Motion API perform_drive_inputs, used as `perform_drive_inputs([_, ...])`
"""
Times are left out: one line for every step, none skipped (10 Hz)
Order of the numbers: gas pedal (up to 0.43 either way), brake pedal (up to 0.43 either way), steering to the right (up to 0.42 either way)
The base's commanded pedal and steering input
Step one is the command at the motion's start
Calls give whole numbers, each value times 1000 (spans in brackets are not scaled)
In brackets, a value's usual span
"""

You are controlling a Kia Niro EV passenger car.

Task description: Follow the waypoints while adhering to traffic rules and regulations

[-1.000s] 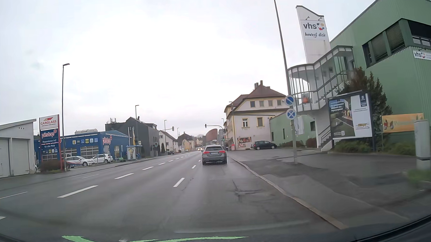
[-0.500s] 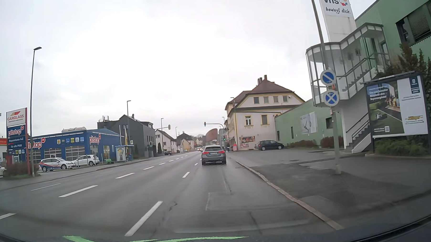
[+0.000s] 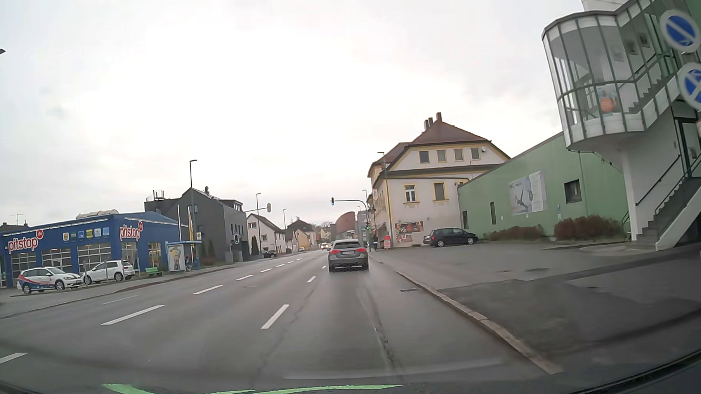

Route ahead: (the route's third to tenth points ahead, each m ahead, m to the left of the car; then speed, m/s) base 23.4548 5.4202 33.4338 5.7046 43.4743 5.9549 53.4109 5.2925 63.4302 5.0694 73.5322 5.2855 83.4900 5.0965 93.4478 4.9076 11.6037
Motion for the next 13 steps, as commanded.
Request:
perform_drive_inputs([150, 0, -3])
perform_drive_inputs([150, 0, -3])
perform_drive_inputs([150, 0, -3])
perform_drive_inputs([150, 0, -3])
perform_drive_inputs([150, 0, -3])
perform_drive_inputs([150, 0, -2])
perform_drive_inputs([150, 0, -2])
perform_drive_inputs([150, 0, -2])
perform_drive_inputs([150, 0, -2])
perform_drive_inputs([150, 0, -2])
perform_drive_inputs([150, 0, -2])
perform_drive_inputs([150, 0, -2])
perform_drive_inputs([150, 0, -2])
